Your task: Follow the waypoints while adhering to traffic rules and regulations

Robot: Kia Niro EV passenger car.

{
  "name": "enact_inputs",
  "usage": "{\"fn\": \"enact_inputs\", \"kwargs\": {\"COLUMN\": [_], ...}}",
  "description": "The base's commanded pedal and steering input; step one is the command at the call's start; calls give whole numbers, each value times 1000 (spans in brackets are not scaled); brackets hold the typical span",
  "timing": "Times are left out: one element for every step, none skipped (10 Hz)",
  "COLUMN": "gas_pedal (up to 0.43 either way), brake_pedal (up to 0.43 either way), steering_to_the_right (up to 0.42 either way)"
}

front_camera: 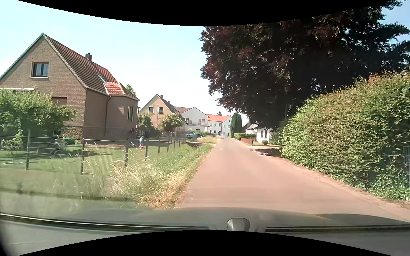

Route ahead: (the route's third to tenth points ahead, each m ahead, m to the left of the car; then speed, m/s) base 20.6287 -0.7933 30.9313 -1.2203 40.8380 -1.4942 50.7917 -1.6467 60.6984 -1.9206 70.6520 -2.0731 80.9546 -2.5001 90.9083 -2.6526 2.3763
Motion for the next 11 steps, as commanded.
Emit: {"fn": "enact_inputs", "kwargs": {"gas_pedal": [87,98,98,130,189,228,228,240,240,240,240], "brake_pedal": [6,6,6,6,6,6,6,6,6,6,6], "steering_to_the_right": [101,100,100,99,96,89,81,76,75,74,74]}}
